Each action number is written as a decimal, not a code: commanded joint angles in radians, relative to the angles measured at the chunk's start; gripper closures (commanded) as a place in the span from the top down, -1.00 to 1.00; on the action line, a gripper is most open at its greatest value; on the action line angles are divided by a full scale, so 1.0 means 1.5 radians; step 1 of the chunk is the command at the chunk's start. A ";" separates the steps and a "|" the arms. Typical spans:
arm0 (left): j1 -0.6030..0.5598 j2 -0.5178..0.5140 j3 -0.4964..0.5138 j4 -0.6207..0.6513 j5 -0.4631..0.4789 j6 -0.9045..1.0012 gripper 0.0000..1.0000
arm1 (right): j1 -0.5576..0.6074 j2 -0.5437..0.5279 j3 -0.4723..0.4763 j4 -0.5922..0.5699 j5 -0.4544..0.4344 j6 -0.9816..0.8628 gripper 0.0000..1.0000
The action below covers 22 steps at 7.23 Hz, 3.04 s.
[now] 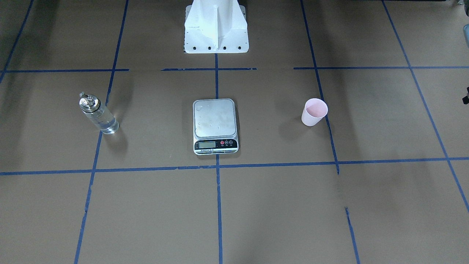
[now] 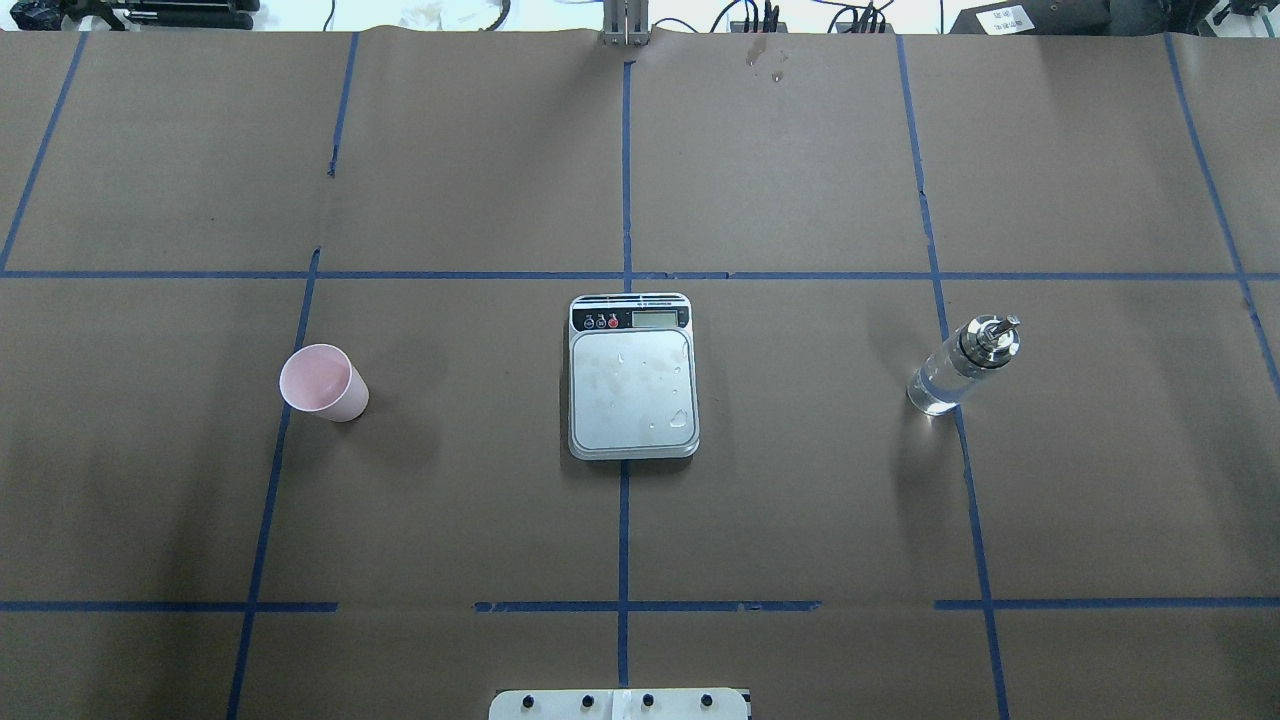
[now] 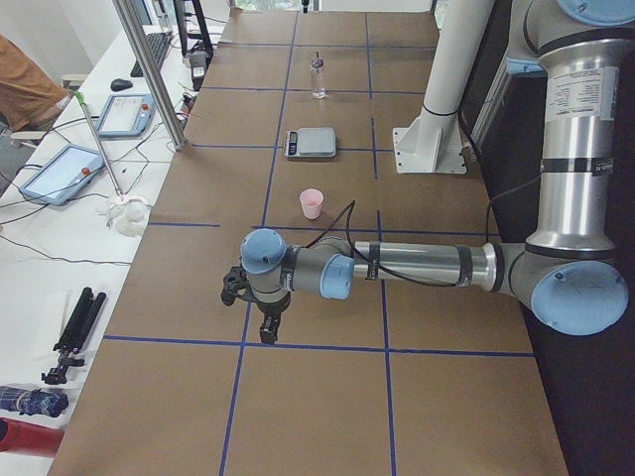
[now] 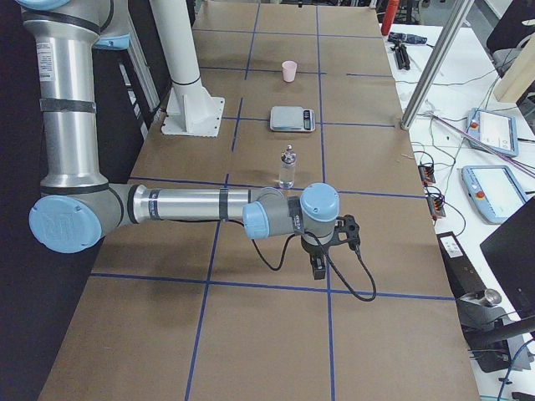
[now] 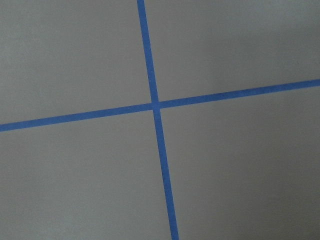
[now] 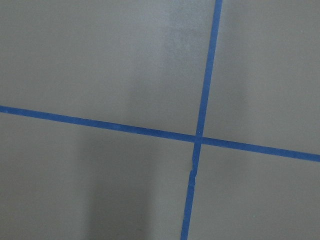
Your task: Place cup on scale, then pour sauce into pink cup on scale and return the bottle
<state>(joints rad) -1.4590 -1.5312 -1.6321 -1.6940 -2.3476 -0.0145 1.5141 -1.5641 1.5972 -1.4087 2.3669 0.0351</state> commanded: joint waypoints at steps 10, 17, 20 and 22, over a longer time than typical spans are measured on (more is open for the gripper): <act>0.117 -0.026 -0.074 -0.117 -0.066 -0.164 1.00 | -0.004 -0.009 0.005 0.004 0.000 0.004 1.00; 0.417 -0.131 -0.084 -0.279 0.099 -0.686 1.00 | -0.046 -0.042 -0.001 0.134 0.040 0.058 1.00; 0.443 -0.127 -0.082 -0.279 0.101 -0.690 0.88 | -0.047 -0.042 -0.004 0.134 0.044 0.059 1.00; 0.450 -0.126 -0.074 -0.278 0.101 -0.690 0.46 | -0.047 -0.042 -0.008 0.134 0.045 0.059 1.00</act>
<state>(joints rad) -0.7902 -1.7210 -1.7496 -2.1120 -2.1969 -1.0489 1.4436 -1.6275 1.5868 -1.2074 2.4337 0.1242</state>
